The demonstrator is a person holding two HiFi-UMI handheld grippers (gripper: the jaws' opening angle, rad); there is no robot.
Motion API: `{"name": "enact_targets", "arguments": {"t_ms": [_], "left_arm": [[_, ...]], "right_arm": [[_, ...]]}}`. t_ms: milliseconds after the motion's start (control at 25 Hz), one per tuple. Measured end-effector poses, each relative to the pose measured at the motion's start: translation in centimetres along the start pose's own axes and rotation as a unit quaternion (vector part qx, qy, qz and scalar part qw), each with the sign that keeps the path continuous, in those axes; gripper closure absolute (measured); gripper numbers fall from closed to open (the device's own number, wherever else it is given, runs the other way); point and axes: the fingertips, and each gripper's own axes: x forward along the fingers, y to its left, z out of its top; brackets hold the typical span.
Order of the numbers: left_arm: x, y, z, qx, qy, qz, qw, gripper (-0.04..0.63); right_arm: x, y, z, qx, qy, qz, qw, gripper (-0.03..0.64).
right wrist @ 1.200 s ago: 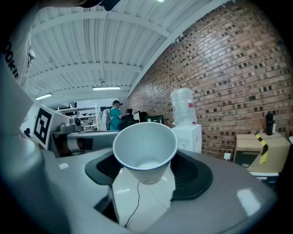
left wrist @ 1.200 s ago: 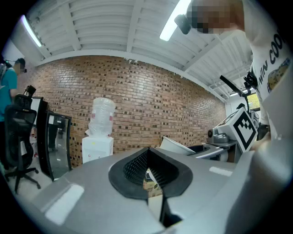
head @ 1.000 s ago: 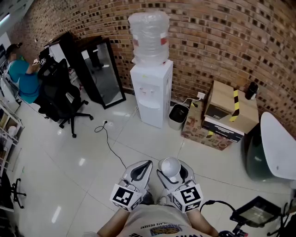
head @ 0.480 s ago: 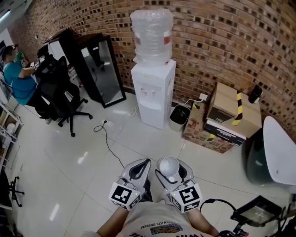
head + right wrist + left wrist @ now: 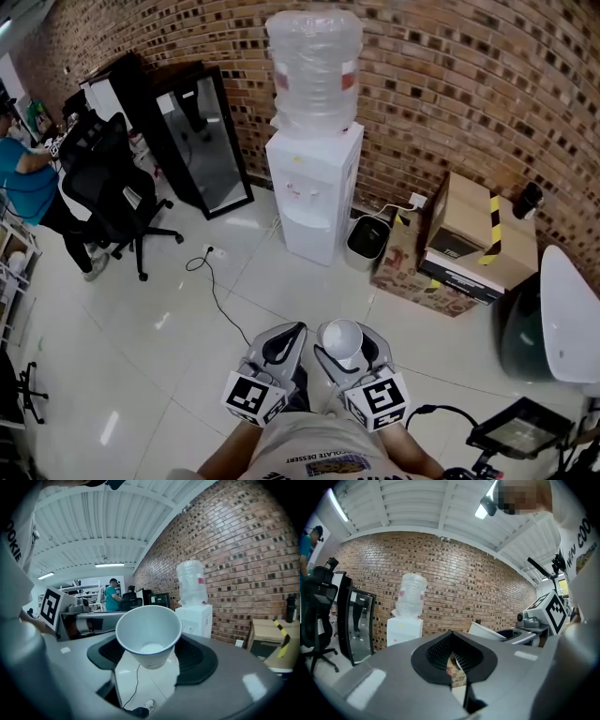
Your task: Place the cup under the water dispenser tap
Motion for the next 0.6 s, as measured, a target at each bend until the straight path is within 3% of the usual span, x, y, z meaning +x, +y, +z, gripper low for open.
{"name": "enact_targets", "arguments": {"t_ms": [600], "left_arm": [[5.8,9.6,1.6,-0.034,-0.003,-0.025,0.9991,0.603]], "right_arm": [[10.3,-3.1,3.9,-0.010,0.022,-0.018,1.000,0.282]]}}
